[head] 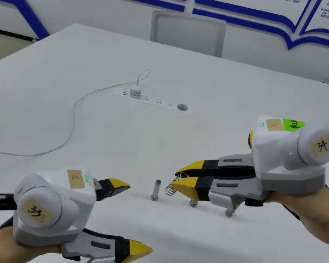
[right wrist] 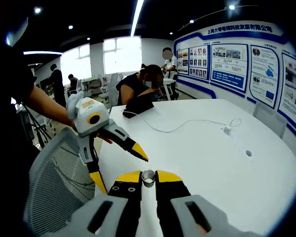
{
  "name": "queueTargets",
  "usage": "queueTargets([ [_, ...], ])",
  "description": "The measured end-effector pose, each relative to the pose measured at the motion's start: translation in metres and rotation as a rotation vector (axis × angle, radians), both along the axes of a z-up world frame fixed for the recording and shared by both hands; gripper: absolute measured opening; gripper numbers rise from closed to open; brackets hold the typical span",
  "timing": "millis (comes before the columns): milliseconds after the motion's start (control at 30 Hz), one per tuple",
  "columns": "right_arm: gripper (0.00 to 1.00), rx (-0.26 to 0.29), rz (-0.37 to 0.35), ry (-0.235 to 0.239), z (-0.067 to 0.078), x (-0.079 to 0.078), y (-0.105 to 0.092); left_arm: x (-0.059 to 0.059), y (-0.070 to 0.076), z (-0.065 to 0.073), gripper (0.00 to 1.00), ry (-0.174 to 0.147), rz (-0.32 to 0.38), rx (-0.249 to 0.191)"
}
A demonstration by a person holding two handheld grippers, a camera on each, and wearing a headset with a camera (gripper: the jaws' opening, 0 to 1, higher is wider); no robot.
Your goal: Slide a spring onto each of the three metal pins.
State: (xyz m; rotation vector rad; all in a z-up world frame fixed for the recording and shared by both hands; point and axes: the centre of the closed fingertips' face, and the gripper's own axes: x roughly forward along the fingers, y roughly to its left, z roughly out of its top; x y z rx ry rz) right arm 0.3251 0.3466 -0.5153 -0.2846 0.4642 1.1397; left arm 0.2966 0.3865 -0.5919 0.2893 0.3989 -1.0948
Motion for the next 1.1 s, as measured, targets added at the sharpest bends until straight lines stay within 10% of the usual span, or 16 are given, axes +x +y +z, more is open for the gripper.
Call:
queueTargets([
  [567,0.10,-0.018,-0.106,-0.001,-0.010,0.033,-0.009,0.009,0.019,-0.020,0.94,0.049,0.162,-0.031],
  [1100,0.10,-0.030,-0.144,-0.005,-0.014,0.045,-0.006,0.011,0.030,-0.025,0.93,0.072,0.194,-0.034],
])
